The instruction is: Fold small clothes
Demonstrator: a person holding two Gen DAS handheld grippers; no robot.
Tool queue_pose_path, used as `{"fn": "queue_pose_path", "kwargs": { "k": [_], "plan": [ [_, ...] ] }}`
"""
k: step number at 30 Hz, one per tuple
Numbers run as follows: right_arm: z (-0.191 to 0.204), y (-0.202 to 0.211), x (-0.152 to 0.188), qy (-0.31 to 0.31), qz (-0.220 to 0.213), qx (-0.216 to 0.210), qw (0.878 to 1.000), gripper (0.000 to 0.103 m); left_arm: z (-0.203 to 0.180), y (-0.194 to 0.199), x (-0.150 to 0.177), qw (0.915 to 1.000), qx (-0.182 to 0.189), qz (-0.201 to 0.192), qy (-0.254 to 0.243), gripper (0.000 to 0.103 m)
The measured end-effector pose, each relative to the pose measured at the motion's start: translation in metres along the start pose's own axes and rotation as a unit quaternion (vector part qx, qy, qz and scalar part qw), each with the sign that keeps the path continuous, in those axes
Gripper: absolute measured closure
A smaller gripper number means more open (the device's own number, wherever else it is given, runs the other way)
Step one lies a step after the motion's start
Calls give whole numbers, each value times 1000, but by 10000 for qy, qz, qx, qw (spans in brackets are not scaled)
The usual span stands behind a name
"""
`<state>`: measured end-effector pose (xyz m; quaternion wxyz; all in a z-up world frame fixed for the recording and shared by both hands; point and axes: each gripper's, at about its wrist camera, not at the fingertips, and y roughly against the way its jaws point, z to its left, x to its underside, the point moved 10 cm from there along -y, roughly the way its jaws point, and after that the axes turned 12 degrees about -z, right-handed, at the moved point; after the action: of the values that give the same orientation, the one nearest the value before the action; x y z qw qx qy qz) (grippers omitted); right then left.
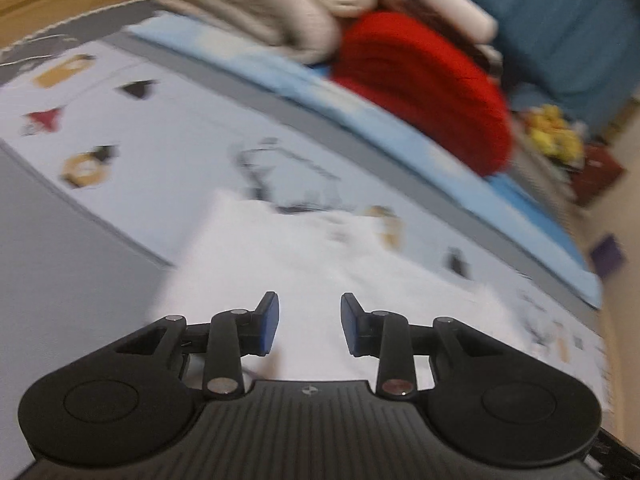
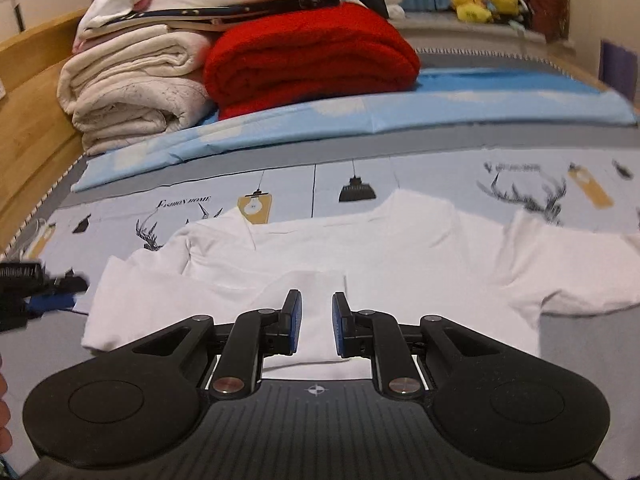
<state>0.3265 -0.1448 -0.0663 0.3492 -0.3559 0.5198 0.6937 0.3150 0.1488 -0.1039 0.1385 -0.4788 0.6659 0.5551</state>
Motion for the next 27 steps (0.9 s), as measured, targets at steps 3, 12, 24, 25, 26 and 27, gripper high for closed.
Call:
{"fn": "queue_pose_path", "kwargs": {
  "k": [3, 12, 24, 25, 26, 27],
  "plan": [
    [-10, -17, 8, -457, 229, 103, 9986, 87, 22, -12, -6, 9993, -375, 31, 55, 67],
    [-26, -78, 51, -1420, 1105, 309, 9832, 83, 37, -37, -28, 9979, -581, 95, -258, 67],
    [-26, -110, 73, -749, 1467, 422, 9854, 103, 55, -67, -59, 9967, -803, 46, -76, 67],
    [-25, -108, 67, -826, 1329, 285, 9873, 103, 55, -68, -61, 9967, -805, 29, -79, 67],
    [-25, -104, 58, -928, 1159, 169, 9888, 103, 55, -69, -62, 9967, -811, 11, -82, 66],
    [-25, -98, 46, -950, 922, 73, 9912, 103, 55, -69, -63, 9966, -823, -12, -84, 66]
  ]
}}
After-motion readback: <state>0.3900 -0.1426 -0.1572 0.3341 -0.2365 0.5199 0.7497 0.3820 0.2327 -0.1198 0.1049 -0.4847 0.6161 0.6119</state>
